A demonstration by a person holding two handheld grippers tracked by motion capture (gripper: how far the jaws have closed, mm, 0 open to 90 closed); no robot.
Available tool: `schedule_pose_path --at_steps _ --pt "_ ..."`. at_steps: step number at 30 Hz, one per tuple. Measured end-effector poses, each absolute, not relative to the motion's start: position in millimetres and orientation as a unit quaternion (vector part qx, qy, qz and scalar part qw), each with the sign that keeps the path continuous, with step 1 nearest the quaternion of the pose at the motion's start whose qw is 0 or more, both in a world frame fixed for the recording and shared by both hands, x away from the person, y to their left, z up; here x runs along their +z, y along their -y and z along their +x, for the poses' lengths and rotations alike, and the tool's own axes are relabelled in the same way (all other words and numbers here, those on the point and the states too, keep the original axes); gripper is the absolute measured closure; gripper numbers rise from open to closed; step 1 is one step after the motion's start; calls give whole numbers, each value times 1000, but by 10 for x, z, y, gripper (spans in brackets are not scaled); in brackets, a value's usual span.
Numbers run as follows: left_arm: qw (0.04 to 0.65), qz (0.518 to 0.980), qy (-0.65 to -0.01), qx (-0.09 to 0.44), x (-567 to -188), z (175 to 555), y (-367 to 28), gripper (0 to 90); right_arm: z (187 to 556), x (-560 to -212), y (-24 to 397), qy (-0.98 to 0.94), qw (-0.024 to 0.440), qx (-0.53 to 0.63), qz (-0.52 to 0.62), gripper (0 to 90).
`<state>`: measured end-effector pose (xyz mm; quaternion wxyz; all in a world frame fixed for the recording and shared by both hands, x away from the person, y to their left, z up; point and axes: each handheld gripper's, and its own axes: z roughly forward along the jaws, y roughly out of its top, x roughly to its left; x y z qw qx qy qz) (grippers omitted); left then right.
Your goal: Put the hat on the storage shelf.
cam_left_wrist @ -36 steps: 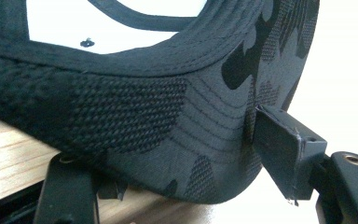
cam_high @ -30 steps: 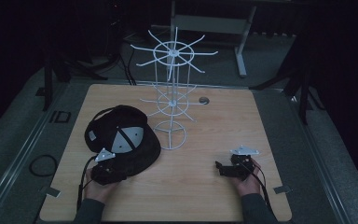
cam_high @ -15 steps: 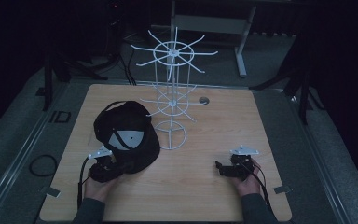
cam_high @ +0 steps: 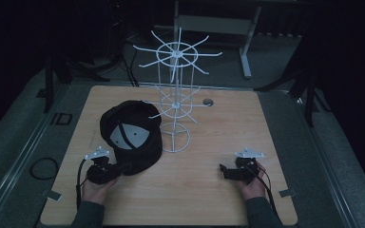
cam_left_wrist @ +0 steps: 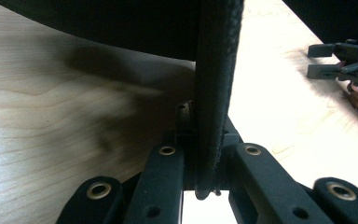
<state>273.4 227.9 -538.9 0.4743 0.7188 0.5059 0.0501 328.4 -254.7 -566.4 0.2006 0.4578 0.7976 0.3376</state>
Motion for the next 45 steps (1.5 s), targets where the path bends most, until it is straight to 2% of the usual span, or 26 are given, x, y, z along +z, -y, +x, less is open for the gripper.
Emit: schedule_pose_path --at_steps 16,45 --pt "451 715 -525 103 -5228 2674 -2386 864 3268 -5663 2549 -799 200 337 456 129" --pt "444 707 -528 154 -4857 2669 -2650 863 3262 -5662 2549 -799 200 337 456 129"
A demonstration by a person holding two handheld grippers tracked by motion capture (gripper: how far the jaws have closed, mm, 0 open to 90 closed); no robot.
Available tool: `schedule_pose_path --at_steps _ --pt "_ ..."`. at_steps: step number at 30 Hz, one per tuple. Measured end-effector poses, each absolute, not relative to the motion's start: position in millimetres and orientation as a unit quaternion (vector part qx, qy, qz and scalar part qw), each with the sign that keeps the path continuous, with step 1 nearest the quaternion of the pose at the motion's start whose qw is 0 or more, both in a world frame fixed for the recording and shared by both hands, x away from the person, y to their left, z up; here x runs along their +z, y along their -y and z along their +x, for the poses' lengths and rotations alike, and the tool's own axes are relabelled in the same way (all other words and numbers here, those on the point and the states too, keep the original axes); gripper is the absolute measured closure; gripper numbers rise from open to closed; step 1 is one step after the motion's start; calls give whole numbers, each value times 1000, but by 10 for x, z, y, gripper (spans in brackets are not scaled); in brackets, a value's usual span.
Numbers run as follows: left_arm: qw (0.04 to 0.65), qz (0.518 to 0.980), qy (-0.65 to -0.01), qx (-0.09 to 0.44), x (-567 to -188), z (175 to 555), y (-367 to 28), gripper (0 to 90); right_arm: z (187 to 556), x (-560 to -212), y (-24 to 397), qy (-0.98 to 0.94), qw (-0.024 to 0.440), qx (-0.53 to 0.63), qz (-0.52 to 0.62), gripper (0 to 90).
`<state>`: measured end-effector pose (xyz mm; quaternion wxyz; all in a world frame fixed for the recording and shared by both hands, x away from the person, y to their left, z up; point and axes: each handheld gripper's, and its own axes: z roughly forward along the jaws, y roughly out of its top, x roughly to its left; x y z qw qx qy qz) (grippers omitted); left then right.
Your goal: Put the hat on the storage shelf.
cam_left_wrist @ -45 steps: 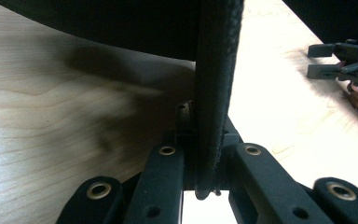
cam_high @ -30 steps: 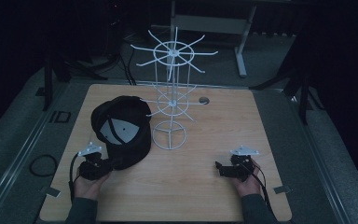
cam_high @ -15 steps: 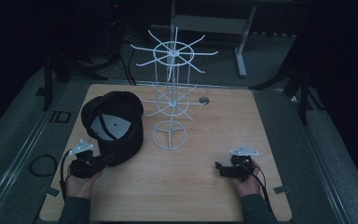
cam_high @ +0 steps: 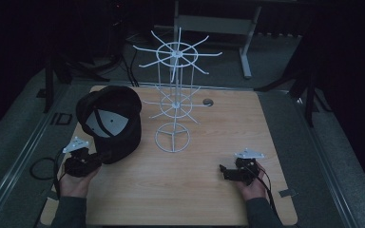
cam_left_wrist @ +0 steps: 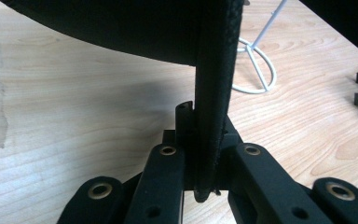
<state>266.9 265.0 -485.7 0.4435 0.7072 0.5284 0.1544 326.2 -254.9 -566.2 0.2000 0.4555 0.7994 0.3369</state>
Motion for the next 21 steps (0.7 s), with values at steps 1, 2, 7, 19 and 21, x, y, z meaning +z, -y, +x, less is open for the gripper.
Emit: schedule_pose_path --at_steps 1,2,7,19,21 --pt "445 705 -529 156 -4845 2673 -2651 863 3262 -5662 2549 -799 200 337 455 129" --pt "445 705 -529 156 -4845 2673 -2651 863 3262 -5662 2549 -799 200 337 455 129" --pt "446 702 -531 163 -4782 2690 -2665 863 3262 -5662 2548 -800 200 337 455 129" --pt "444 696 -535 180 -4713 2692 -2646 862 3261 -5662 2548 -800 199 337 455 129" --pt "443 695 -535 185 -4703 2697 -2646 862 3262 -5662 2548 -800 199 337 455 129"
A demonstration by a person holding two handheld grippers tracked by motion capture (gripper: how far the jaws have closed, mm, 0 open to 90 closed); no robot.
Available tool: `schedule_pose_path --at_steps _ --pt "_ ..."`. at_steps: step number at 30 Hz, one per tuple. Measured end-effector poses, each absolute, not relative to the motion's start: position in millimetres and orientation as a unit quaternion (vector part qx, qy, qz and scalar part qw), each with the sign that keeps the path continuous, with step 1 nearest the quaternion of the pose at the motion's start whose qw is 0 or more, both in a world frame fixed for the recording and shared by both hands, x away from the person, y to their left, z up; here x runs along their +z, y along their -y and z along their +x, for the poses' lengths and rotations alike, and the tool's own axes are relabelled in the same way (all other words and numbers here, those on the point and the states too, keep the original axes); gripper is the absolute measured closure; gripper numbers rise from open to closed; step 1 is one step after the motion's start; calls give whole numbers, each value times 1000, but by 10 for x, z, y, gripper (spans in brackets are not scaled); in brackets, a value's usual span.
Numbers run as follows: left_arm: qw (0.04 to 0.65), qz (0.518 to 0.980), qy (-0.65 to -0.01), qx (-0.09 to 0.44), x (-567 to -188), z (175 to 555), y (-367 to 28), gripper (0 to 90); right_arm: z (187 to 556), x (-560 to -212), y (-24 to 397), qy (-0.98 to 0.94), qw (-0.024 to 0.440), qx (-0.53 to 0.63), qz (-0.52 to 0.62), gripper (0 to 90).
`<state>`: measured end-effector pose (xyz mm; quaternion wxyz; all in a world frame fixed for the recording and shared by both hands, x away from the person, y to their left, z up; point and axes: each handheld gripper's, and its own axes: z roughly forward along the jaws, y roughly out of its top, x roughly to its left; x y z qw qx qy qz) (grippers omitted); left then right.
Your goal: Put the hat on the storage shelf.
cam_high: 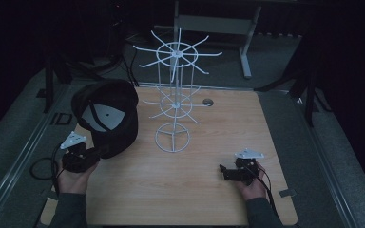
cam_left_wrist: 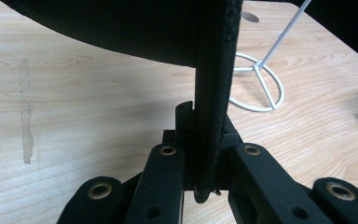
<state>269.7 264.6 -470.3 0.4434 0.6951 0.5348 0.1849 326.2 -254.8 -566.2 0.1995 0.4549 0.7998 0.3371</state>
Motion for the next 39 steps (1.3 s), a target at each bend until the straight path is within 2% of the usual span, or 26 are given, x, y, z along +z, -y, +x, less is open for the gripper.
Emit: schedule_pose_path --at_steps 21,39 --pt "451 684 -537 202 -4670 2737 -2564 862 3261 -5662 2547 -800 199 337 455 130" --pt "451 688 -518 235 -4438 2744 -2463 862 3261 -5662 2547 -800 200 337 454 130"
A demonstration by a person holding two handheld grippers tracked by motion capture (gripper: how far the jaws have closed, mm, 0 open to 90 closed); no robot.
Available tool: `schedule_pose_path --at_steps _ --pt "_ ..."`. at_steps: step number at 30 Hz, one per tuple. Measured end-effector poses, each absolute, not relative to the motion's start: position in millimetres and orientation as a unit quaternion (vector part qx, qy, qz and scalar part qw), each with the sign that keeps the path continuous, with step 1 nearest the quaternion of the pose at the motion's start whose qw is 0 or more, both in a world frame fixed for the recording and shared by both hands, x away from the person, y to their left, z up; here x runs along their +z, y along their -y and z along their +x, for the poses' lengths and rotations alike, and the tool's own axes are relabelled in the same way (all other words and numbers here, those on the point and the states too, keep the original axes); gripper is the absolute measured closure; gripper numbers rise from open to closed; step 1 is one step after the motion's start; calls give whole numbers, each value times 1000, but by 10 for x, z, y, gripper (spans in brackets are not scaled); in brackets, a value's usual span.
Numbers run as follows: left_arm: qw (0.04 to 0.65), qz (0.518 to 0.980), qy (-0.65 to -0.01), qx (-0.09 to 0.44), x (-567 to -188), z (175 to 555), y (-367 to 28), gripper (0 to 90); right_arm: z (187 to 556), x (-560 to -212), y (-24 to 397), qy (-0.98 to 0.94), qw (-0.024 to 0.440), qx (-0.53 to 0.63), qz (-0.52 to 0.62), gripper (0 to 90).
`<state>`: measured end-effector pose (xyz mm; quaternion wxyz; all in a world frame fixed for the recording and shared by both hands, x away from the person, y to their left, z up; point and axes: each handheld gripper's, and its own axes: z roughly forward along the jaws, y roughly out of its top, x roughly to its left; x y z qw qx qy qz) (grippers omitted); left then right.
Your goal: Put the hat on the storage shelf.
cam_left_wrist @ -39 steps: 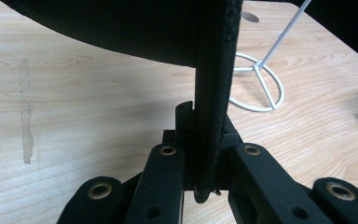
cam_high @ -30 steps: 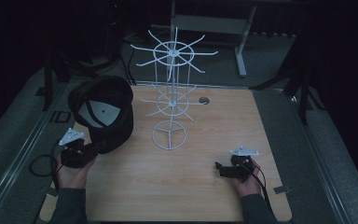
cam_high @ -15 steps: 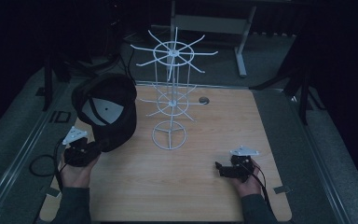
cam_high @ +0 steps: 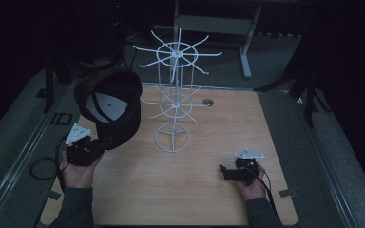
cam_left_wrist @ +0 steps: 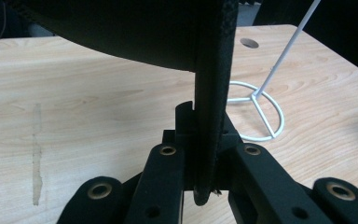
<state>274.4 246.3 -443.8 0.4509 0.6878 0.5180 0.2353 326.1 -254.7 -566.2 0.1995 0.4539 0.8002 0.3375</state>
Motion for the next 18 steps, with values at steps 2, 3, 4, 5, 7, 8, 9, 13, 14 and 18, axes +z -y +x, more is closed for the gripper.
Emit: schedule_pose_path --at_steps 2,3,4,5,7,8,9,13,14,18 --pt "452 687 -517 237 -4419 2741 -2465 861 3261 -5662 2547 -800 200 338 454 130" --pt "452 687 -517 239 -4408 2739 -2462 862 3261 -5663 2547 -800 200 338 454 130" --pt "453 687 -516 240 -4396 2736 -2460 862 3262 -5663 2547 -800 200 338 454 130" --pt "453 687 -515 241 -4384 2732 -2459 862 3261 -5662 2546 -800 200 338 454 130" --pt "454 686 -514 242 -4356 2726 -2453 862 3261 -5662 2547 -800 200 338 454 130" --pt "455 686 -513 243 -4341 2723 -2448 862 3261 -5662 2547 -800 200 338 454 130" --pt "456 686 -512 244 -4327 2721 -2443 862 3261 -5662 2547 -800 200 338 454 130" --pt "455 688 -508 250 -4277 2715 -2422 862 3261 -5662 2547 -800 199 338 454 130" --pt "455 687 -507 252 -4270 2716 -2417 862 3261 -5662 2546 -800 199 338 454 130" --pt "453 686 -508 258 -4244 2718 -2404 862 3261 -5662 2546 -801 199 338 453 130"
